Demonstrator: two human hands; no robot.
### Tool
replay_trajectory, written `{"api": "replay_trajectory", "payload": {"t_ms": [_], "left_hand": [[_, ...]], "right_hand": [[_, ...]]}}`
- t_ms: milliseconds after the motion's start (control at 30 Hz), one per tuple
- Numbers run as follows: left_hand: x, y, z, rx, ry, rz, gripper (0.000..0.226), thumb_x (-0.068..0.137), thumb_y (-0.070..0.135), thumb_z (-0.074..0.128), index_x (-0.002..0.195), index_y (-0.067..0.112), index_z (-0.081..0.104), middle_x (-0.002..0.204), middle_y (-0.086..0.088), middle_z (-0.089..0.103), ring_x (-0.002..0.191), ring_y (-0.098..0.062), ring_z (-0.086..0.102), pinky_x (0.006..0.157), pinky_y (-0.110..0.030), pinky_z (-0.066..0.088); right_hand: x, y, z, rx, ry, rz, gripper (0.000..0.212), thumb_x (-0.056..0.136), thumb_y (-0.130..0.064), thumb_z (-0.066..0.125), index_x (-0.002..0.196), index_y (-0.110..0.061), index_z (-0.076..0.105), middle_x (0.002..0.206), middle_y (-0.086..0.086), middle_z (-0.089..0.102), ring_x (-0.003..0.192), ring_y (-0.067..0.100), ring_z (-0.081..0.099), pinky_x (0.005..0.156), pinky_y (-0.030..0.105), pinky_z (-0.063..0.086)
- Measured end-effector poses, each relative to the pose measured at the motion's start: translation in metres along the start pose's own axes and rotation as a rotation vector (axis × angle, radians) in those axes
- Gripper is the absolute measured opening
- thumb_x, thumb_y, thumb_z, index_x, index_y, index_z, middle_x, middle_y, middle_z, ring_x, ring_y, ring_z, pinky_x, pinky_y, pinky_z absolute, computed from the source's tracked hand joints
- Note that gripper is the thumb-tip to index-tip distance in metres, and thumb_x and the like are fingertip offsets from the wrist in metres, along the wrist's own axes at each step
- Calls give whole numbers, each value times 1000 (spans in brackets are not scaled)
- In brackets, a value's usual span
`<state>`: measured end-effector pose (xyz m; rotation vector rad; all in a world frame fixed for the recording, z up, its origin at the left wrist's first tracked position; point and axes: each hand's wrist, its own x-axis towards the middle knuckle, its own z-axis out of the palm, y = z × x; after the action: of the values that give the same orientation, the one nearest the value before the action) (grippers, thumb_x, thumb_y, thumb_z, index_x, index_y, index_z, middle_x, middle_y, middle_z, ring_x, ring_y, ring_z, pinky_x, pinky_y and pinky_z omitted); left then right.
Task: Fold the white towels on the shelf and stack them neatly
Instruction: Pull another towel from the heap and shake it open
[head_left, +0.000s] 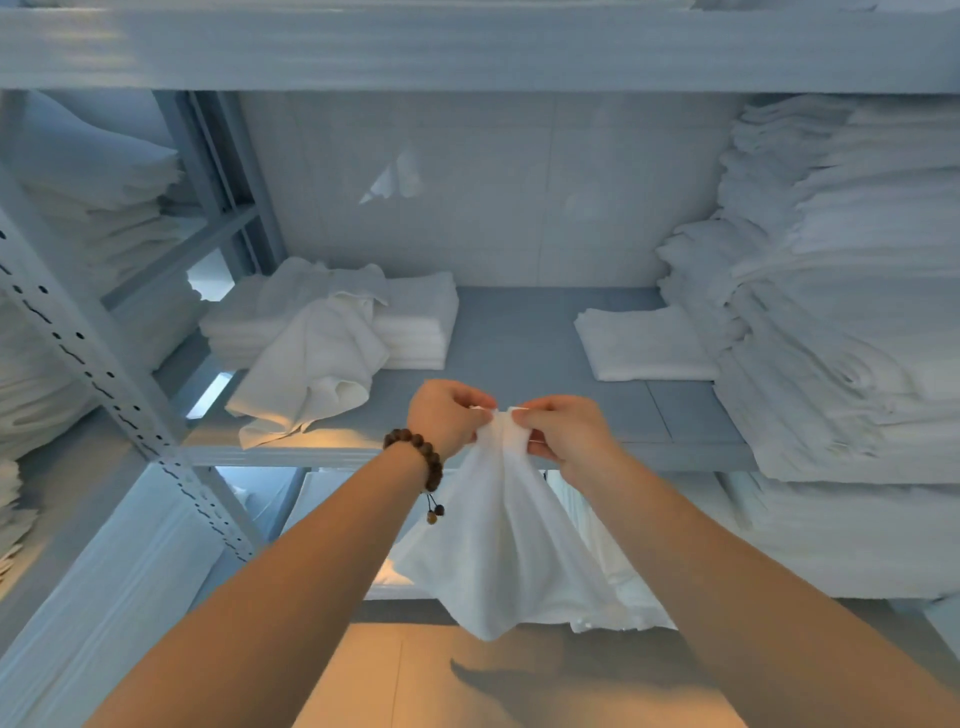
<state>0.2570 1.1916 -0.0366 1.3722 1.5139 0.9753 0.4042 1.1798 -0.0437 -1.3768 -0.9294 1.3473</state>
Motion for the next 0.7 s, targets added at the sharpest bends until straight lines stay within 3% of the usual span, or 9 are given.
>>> {"api": "replay_trajectory", "payload": {"t_ms": [67,167,233,300,400,500,600,700], "left_hand": [[-3,3,6,82,-9,69,6,78,8,71,78,13,73,72,-6,64,76,-28,65,79,-40,57],[-3,5,5,205,-39,122,8,76,15,72,83,15,76,67,3,64,71,-16,61,73,-30,55],[-4,6,4,259,-94,147,11,74,22,75,83,17,76,61,7,59,61,-4,55,63,-17,49],[-6,6,3,350,-95,193,22,70,35,79,82,18,75,56,11,51,50,0,46,48,-9,35],[-6,6,-4,438,-69,249,20,73,28,78,88,15,75,58,15,51,52,0,45,48,-9,31],[-3,13,-21,459,-118,315,12,74,17,77,86,17,76,49,16,45,47,3,44,49,-6,33],[2,25,-39,516,-137,392,12,77,12,74,86,19,76,51,13,43,47,-3,41,50,-10,32],[4,35,-54,583,-154,454,12,80,13,71,89,19,75,66,6,53,59,-5,44,58,-13,35]], "right_hand": [[-8,-2,7,-21,-6,-16,5,77,3,69,77,4,64,73,16,66,61,22,68,54,25,56],[-11,-7,10,-33,-19,11,6,76,6,67,73,6,62,71,17,66,55,21,68,51,24,55],[-11,-12,13,-55,8,67,9,81,3,61,72,3,61,75,18,66,58,23,66,55,29,58],[-10,-18,15,-44,8,141,15,88,-4,51,83,5,63,81,21,66,64,27,64,65,35,59],[-10,-23,13,-24,-99,214,33,97,-15,40,96,10,61,87,26,68,77,34,67,73,40,59],[-5,-26,3,0,-198,184,37,100,-24,39,99,8,58,80,25,70,69,32,70,62,35,60],[12,-24,-19,-292,-156,-38,30,97,-31,49,91,-4,60,65,10,62,54,20,60,52,28,53],[32,-13,-48,-780,-166,-296,18,83,-33,70,95,-20,66,94,2,58,88,16,54,83,30,44]]}}
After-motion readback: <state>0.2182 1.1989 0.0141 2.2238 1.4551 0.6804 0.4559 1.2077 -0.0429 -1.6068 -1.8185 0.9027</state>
